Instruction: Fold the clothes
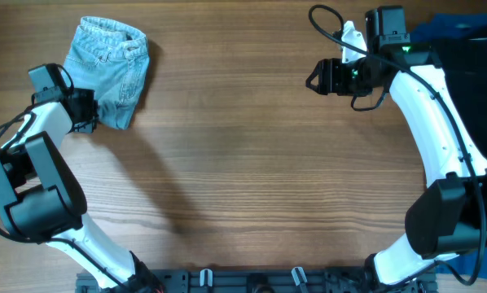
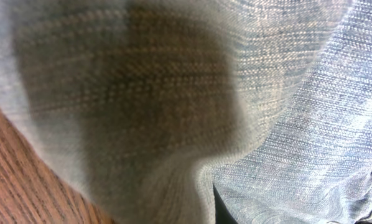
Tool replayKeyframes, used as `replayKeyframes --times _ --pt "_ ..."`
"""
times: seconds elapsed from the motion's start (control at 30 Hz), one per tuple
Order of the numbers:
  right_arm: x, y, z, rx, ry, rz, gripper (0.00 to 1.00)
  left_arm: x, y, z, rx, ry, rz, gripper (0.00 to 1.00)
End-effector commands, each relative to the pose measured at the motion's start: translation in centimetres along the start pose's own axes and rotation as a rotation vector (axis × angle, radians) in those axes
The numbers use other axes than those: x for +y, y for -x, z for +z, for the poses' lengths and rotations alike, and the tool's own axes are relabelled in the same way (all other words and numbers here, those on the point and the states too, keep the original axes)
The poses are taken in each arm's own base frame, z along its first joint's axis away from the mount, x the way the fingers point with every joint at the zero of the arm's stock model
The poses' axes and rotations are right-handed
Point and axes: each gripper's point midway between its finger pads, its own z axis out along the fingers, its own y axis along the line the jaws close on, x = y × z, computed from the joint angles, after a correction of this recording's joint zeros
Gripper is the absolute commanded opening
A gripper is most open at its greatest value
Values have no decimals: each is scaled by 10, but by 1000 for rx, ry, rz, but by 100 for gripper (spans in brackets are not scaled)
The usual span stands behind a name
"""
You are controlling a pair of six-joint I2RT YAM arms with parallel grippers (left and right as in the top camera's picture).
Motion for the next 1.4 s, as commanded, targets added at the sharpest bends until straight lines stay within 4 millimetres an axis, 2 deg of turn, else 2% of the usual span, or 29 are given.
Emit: replayKeyframes --times 0.0,0.37,0.47,0.53,0.57,0.6,0.63,0.67,0.7,0.77,0.8,0.83,0.97,1.07,1.17,1.27,1.37 --pt "-4 -4 8 24 -8 20 68 26 8 5 -40 85 -97 4" --pt "-5 -6 8 32 -9 23 68 26 8 5 -44 84 -147 4" --pt "-4 -6 8 32 -9 22 68 29 10 5 -55 97 -139 13" --pt "-4 -6 8 32 -9 22 68 33 11 4 -68 117 -139 15" --pt "-4 -6 8 32 -9 22 68 35 11 4 -72 127 -131 21" --pt "-4 -6 8 32 -9 22 68 35 11 4 -70 127 -96 37" --pt "-4 -6 8 32 -9 22 68 35 11 4 -67 128 -58 48" --pt "-4 -6 8 32 -9 22 68 35 11 4 -60 128 0 68" --pt "-4 -6 8 32 -9 22 68 35 11 4 -54 132 87 80" --pt "-4 -6 8 32 -9 22 68 40 8 1 -28 158 248 94" --pt "-4 -6 8 32 -9 22 68 42 6 -1 -16 169 319 96" --pt "-4 -6 8 32 -9 22 68 49 2 -9 22 198 462 99" --pt "-4 -6 8 32 -9 22 68 61 -7 -23 80 246 565 95" --pt "-5 -6 8 31 -9 22 68 60 -8 -36 97 246 677 88" --pt "-5 -4 9 25 -8 19 68 47 1 -52 44 220 780 87" --pt "-5 -3 9 22 -8 26 68 30 21 -80 -82 213 806 89" --pt "-5 -1 10 16 -7 34 68 8 25 -107 -157 146 815 87"
